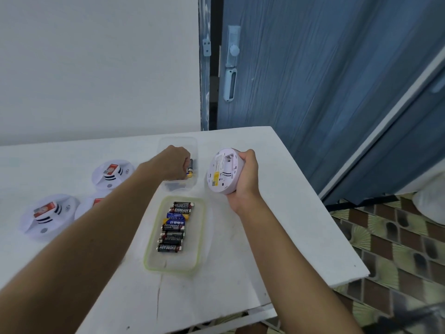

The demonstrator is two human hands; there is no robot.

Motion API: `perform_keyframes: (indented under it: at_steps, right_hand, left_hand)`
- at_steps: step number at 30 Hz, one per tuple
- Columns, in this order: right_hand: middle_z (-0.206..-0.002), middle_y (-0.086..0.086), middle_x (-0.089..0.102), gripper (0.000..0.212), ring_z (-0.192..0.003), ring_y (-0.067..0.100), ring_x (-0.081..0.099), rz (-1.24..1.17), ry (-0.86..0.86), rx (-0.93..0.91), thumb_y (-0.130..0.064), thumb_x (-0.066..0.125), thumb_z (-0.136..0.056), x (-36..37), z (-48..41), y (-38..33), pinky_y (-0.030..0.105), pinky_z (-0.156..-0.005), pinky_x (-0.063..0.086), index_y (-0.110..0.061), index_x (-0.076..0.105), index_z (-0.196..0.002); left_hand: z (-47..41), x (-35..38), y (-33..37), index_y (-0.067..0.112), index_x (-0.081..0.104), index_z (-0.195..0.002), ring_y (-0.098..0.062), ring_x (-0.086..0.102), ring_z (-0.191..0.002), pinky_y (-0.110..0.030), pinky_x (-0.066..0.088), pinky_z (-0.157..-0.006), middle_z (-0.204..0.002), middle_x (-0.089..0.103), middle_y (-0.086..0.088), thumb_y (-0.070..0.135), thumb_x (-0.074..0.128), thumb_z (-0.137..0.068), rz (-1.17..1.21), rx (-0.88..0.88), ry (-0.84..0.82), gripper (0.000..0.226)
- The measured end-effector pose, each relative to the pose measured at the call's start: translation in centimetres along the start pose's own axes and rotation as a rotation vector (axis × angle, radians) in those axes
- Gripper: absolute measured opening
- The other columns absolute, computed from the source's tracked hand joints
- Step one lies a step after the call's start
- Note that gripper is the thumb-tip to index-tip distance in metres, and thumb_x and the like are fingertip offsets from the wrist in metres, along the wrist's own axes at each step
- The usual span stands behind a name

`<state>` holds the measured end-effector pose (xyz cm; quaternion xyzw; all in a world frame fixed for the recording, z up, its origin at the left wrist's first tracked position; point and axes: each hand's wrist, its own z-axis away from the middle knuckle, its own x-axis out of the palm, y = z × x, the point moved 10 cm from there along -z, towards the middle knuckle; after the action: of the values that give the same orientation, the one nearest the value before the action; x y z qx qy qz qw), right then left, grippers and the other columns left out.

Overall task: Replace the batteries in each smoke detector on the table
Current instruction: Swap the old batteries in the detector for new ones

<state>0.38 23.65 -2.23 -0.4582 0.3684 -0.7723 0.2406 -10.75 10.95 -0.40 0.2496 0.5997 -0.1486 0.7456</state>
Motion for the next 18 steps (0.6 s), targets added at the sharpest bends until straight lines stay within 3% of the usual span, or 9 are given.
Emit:
perform_keyframes:
  at_steps: [4,6,8,10,12,15,18]
  right_hand:
    - [-0.090,0.001,0.064,0.029,-0.085,0.022,0.058,0.003,-0.001,0.022,-0.034,0.037,-0.094,0.0,0.0,0.1,0.033,-0.075,0.046,-0.022,0.063,-0.090]
    - [-0.090,0.001,0.063,0.030,-0.085,0.021,0.058,0.001,-0.010,0.025,-0.035,0.036,-0.095,0.1,0.1,0.1,0.031,-0.073,0.046,-0.021,0.062,-0.088]
    - [-0.085,0.000,0.063,0.030,-0.082,0.020,0.057,-0.007,-0.021,0.028,-0.035,0.037,-0.095,0.3,0.1,0.1,0.030,-0.073,0.045,-0.022,0.062,-0.084]
    - [-0.080,-0.001,0.062,0.030,-0.079,0.020,0.055,-0.022,-0.030,0.033,-0.035,0.038,-0.093,0.5,0.2,0.4,0.035,-0.078,0.044,-0.023,0.061,-0.078]
    - [-0.079,0.001,0.060,0.029,-0.080,0.022,0.053,-0.041,-0.038,0.039,-0.036,0.040,-0.089,0.7,0.2,0.6,0.041,-0.082,0.042,-0.022,0.061,-0.075]
    - [-0.077,0.002,0.061,0.030,-0.076,0.020,0.055,-0.073,-0.059,0.039,-0.036,0.039,-0.089,1.0,0.2,0.7,0.038,-0.079,0.041,-0.020,0.061,-0.075]
    - [-0.074,0.001,0.062,0.033,-0.073,0.018,0.057,-0.117,-0.110,0.030,-0.037,0.037,-0.088,1.6,0.5,0.7,0.033,-0.073,0.041,-0.020,0.063,-0.076]
  left_hand:
    - [0.4,-0.4,-0.6,0.026,0.047,-0.082,-0.022,0.057,-0.075,-0.035,0.052,-0.063,-0.084,0.057,0.001,0.018,0.061,-0.075,0.126,-0.020,0.015,0.018]
    - [0.8,-1.4,-0.5,0.029,0.050,-0.094,-0.025,0.059,-0.076,-0.035,0.053,-0.063,-0.088,0.061,-0.002,0.019,0.061,-0.078,0.207,-0.023,0.072,0.021]
    - [1.4,-3.2,0.3,0.026,0.060,-0.102,-0.019,0.061,-0.075,-0.022,0.048,-0.061,-0.088,0.066,-0.002,0.016,0.062,-0.081,0.326,-0.012,0.191,0.023]
    - [2.6,-5.2,1.3,0.022,0.068,-0.099,-0.002,0.060,-0.066,-0.011,0.045,-0.060,-0.082,0.068,0.003,0.012,0.062,-0.081,0.466,-0.008,0.326,0.021]
    - [4.1,-6.3,2.2,0.019,0.070,-0.093,0.004,0.058,-0.057,-0.010,0.045,-0.061,-0.074,0.068,0.006,0.011,0.066,-0.081,0.687,-0.017,0.400,0.015]
    - [5.8,-6.6,3.7,0.013,0.068,-0.090,-0.010,0.071,-0.070,-0.026,0.057,-0.074,-0.080,0.074,-0.002,0.013,0.075,-0.080,0.999,0.005,0.423,0.013]
    - [6.5,-6.2,5.1,0.008,0.067,-0.089,-0.021,0.074,-0.076,-0.039,0.059,-0.082,-0.082,0.075,-0.007,0.014,0.078,-0.080,1.107,0.014,0.397,0.016]
